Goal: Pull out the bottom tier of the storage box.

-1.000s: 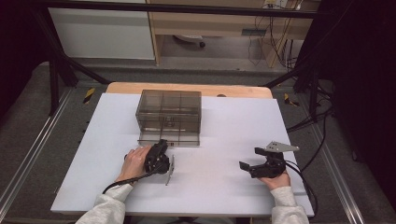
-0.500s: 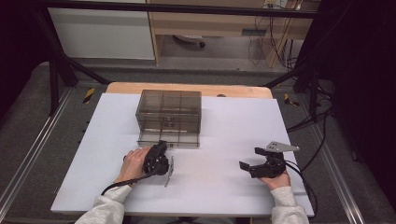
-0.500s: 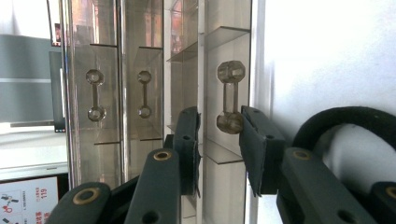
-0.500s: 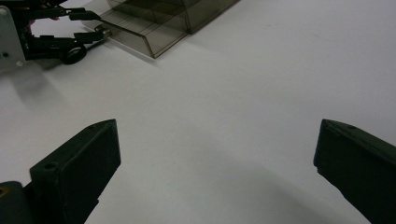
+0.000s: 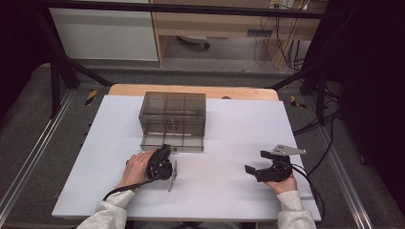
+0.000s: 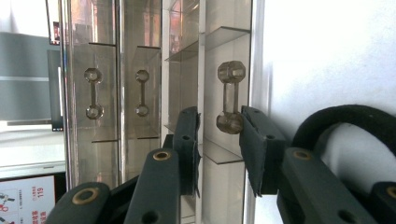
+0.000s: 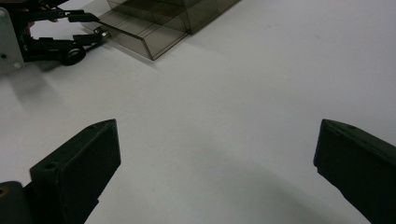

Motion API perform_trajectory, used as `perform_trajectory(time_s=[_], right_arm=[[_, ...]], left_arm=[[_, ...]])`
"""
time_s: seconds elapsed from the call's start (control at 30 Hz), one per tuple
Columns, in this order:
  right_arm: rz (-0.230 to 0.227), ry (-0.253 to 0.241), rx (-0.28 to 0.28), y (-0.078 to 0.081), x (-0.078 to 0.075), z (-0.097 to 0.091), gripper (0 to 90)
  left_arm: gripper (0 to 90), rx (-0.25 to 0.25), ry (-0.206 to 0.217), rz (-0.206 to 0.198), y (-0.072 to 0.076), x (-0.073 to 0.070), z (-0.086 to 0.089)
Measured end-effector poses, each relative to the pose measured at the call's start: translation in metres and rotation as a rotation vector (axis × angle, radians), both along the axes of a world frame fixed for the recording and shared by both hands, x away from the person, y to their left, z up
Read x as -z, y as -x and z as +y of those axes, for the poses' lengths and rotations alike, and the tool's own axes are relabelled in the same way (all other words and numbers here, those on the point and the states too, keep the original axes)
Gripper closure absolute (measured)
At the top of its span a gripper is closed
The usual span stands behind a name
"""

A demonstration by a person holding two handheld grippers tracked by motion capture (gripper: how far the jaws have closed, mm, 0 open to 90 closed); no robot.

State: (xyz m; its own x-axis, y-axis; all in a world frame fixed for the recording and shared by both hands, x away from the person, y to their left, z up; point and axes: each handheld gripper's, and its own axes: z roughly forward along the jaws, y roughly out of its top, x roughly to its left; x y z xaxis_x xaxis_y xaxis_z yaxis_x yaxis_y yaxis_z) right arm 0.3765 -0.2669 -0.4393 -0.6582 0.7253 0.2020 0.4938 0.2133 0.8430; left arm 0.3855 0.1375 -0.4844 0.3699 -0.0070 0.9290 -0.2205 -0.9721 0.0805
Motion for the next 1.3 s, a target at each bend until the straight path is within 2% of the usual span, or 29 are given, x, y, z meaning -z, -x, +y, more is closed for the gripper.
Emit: perform_trajectory(time_s=[0.57, 0.67, 0.87, 1.1, 1.2, 1.3], right_arm=[[0.000, 0.000, 0.000, 0.000, 0.000, 0.000, 1.2], [0.000, 0.001, -0.001, 0.000, 0.000, 0.000, 1.2], [0.001, 0.000, -0.001, 0.000, 0.000, 0.000, 1.2], [0.000, 0.000, -0.001, 0.000, 0.000, 0.000, 1.2], [0.000, -0.001, 0.000, 0.000, 0.000, 0.000, 1.2], [0.000, 0.001, -0.001, 0.000, 0.000, 0.000, 1.2]], left_arm=[[66.4, -0.008, 0.010, 0.031, 0.000, -0.001, 0.000], [63.3, -0.018, 0.012, 0.036, 0.000, -0.004, 0.000], [57.1, -0.016, 0.044, 0.051, -0.001, -0.008, 0.001], [50.0, -0.042, 0.090, 0.085, 0.000, -0.016, 0.001], [47.8, -0.043, 0.133, 0.106, 0.001, -0.019, 0.001], [45.1, -0.051, 0.173, 0.147, 0.002, -0.023, 0.002]])
